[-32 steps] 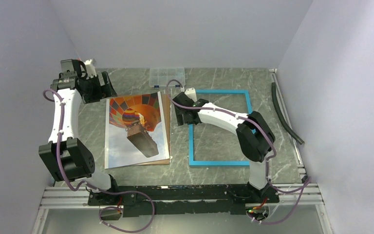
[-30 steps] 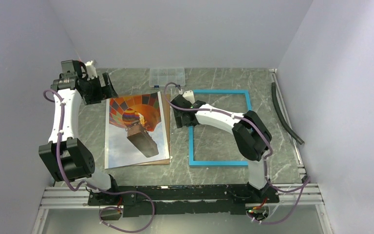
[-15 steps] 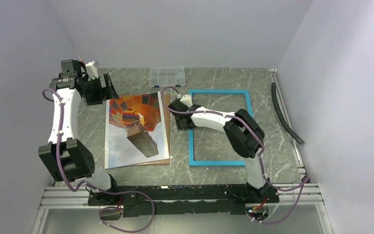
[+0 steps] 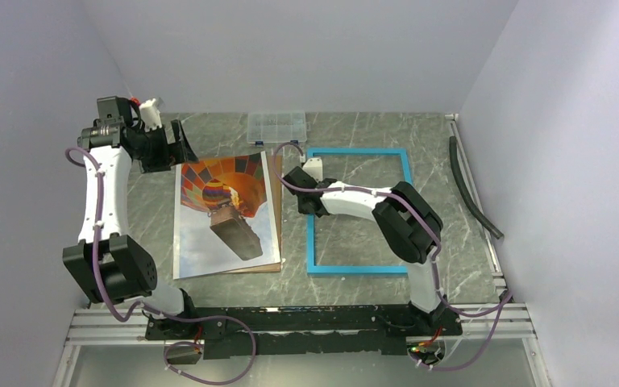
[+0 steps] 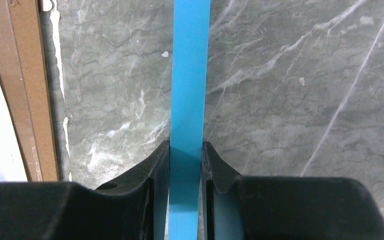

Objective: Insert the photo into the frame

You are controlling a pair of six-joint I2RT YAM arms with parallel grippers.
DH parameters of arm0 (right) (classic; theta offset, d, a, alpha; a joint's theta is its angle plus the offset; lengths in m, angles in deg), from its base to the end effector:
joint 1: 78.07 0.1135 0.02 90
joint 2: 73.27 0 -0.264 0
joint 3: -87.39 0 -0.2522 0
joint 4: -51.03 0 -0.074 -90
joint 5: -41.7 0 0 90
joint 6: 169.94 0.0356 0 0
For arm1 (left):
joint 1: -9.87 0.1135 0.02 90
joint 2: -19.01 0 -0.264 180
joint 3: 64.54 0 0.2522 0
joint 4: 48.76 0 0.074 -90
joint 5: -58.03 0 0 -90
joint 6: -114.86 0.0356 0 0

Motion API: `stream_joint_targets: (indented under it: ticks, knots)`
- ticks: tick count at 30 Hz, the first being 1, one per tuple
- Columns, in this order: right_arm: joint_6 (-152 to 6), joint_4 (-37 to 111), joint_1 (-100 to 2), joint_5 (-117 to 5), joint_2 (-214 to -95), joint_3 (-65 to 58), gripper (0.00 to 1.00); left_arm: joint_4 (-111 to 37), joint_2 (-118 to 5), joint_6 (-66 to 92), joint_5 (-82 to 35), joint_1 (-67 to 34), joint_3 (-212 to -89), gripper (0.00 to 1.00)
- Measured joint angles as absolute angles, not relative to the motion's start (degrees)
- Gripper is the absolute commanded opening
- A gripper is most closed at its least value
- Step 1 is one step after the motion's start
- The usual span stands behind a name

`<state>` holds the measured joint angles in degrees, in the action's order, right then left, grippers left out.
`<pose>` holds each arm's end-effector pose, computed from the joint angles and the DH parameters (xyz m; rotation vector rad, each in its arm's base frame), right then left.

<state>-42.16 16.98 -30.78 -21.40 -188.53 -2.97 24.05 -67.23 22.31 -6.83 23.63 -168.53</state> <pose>0.2923 0.2929 0.1519 -0.0447 2.4489 0.0171 0.2986 0.0576 0.3667 -0.1778 2.4564 -0.4697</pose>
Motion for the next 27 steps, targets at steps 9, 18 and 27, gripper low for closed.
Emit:
stream_joint_targets:
  ticks: [9, 18, 27]
  knots:
    - [-41.07, 7.62, -30.93, -26.19, -185.73, 2.23, 0.02, 23.63, -65.35, 23.62, -3.24, 23.61, -163.03, 0.94]
    - [-36.63, 2.16, -30.91, -36.95, -175.17, 16.35, 0.0, 21.14, -62.2, 24.74, -3.37, 17.82, -156.34, 0.94]
    - [-30.82, 2.83, -31.94, -49.43, -169.67, 18.25, 0.0, 17.1, -61.89, 21.72, -3.28, 3.87, -156.27, 0.84]
